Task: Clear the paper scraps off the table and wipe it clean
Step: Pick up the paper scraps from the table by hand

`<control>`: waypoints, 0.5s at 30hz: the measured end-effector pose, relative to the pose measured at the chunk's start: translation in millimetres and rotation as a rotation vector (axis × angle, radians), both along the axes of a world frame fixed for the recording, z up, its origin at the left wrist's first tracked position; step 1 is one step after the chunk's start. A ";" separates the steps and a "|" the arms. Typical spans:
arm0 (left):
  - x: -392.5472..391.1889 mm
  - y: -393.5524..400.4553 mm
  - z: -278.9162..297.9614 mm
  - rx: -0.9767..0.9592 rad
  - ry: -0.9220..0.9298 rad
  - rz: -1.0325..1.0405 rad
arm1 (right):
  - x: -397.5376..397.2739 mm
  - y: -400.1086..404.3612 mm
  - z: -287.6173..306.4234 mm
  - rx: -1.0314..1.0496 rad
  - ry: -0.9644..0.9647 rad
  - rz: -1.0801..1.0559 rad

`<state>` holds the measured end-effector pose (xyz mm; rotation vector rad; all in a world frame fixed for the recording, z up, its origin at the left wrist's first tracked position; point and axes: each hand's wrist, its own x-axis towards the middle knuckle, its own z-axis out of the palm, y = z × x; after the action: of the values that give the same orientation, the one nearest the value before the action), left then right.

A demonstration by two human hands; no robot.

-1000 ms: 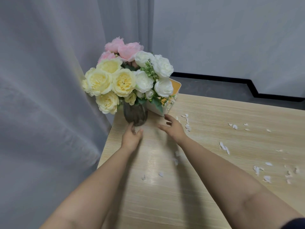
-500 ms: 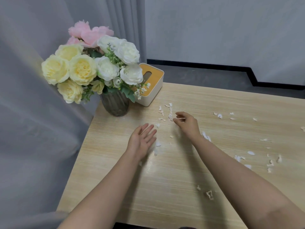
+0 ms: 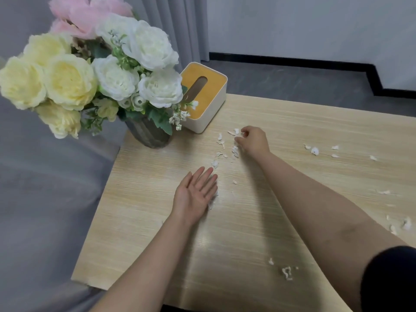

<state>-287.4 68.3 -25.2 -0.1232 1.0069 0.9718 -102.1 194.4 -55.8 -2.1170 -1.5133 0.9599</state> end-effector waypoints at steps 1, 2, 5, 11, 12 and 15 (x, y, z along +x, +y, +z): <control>0.4 -0.2 -0.4 -0.011 -0.002 -0.003 | -2.2 5.2 -2.7 0.001 -0.023 0.015; 0.9 -0.8 -0.9 -0.019 -0.004 -0.010 | -4.0 9.8 -4.9 0.004 -0.043 0.029; 2.4 -4.3 -2.7 -0.046 -0.014 -0.031 | -7.5 20.2 -9.7 0.005 -0.094 0.056; 2.5 -8.3 -6.8 -0.053 -0.038 -0.019 | -9.7 26.0 -13.6 0.045 -0.230 0.135; 2.7 -8.5 -6.9 -0.052 -0.039 -0.020 | -10.1 26.0 -14.2 0.057 -0.248 0.151; 3.0 -7.9 -5.4 -0.054 -0.027 -0.027 | -11.1 23.4 -14.1 0.086 -0.265 0.166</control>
<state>-284.5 60.4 -30.7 -0.1671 1.0085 0.9167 -113.2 217.8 -69.9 -2.1507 -1.8471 0.6722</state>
